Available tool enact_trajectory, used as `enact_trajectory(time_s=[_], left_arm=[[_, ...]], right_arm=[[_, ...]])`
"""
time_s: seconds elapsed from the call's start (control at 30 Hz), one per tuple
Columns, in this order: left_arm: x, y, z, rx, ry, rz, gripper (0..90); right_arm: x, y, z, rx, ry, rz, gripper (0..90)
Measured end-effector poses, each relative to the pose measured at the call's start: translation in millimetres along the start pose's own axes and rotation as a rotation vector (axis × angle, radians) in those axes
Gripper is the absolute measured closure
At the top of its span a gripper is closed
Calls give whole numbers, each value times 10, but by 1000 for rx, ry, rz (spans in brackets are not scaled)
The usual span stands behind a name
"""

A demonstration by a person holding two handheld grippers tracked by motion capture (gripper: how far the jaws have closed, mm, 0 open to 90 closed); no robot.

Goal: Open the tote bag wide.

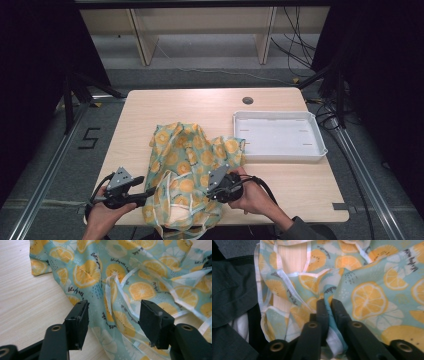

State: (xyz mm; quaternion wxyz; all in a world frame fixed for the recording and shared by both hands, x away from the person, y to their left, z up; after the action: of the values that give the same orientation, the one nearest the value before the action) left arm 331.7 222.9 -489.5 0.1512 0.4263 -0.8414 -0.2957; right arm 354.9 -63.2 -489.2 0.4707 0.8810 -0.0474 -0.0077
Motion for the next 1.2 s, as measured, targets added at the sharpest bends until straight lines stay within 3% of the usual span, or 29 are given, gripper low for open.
enact_trajectory(time_s=[0.07, 0.17, 0.23, 0.27, 0.3, 0.33, 0.4, 0.43, 0.53, 0.57, 0.6, 0.63, 0.67, 0.7, 0.73, 0.8, 0.9, 1.0, 1.03, 1.1, 1.13, 1.17, 1.2], left_arm=[[22, -8, -14, 29, 36, 9, 399], [47, 2, -31, 46, 42, 13, 398], [59, 13, -37, 47, 33, 12, 395], [61, 31, -38, 30, 9, 11, 395], [77, 48, -45, 27, -10, 8, 387], [98, 49, -51, 34, -8, 19, 387], [157, 60, -54, 41, 2, 28, 378], [180, 74, -55, 34, -20, 45, 373], [261, 87, -68, 43, -36, 69, 351], [336, 82, -74, 37, -67, 93, 339], [336, 82, -74, 37, -67, 93, 330], [479, 41, -74, 56, -58, 130, 320], [531, 2, -68, 61, -75, 144, 310], [556, -10, -57, 34, -125, 148, 297], [556, -10, -57, 34, -125, 148, 280], [696, -89, -32, 14, -182, 158, 258], [805, -140, -8, 4, -194, 174, 228], [943, -258, -3, -10, -250, 157, 230], [943, -258, -3, -10, -250, 157, 258], [957, -309, -22, -23, -270, 135, 406], [916, -355, -61, -2, -295, 104, 510], [878, -346, -81, -9, -317, 106, 617], [846, -345, -105, 23, -310, 103, 740]], right_arm=[[12, 31, -27, 14, 4, 12, 893], [47, 101, -88, 40, 10, 34, 898], [73, 159, -137, 77, -21, 37, 898], [73, 159, -137, 77, -21, 37, 898], [142, 227, -193, 112, -35, 61, 899], [177, 240, -216, 127, -12, 64, 900], [231, 301, -252, 149, -50, 83, 900], [263, 328, -266, 161, -59, 90, 900], [341, 376, -284, 191, -63, 100, 900], [411, 426, -279, 220, -93, 111, 900], [411, 426, -279, 220, -93, 111, 900], [440, 459, -262, 224, -122, 115, 900], [462, 472, -259, 237, -126, 119, 900], [475, 481, -252, 240, -133, 116, 900], [497, 484, -250, 250, -122, 119, 900], [512, 499, -240, 249, -143, 121, 900], [530, 504, -235, 252, -162, 128, 900], [553, 494, -239, 253, -156, 126, 900], [553, 494, -239, 253, -156, 126, 900], [547, 491, -246, 251, -162, 123, 900], [546, 490, -247, 251, -160, 122, 900], [541, 492, -247, 250, -163, 122, 900], [539, 496, -245, 251, -167, 117, 900]])
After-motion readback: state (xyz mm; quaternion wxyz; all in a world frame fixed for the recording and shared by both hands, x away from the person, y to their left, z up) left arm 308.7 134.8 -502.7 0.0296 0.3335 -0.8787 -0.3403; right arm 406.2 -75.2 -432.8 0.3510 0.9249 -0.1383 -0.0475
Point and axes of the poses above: each handheld gripper's, and its own axes: y roughly backward along the jaws, z roughly out of its underside, x roughly to its right, the point moved 4 cm from there along -y, roughly forward along the jaws, and after that the axes turned 3 degrees about -z, right-handed, at the moved point
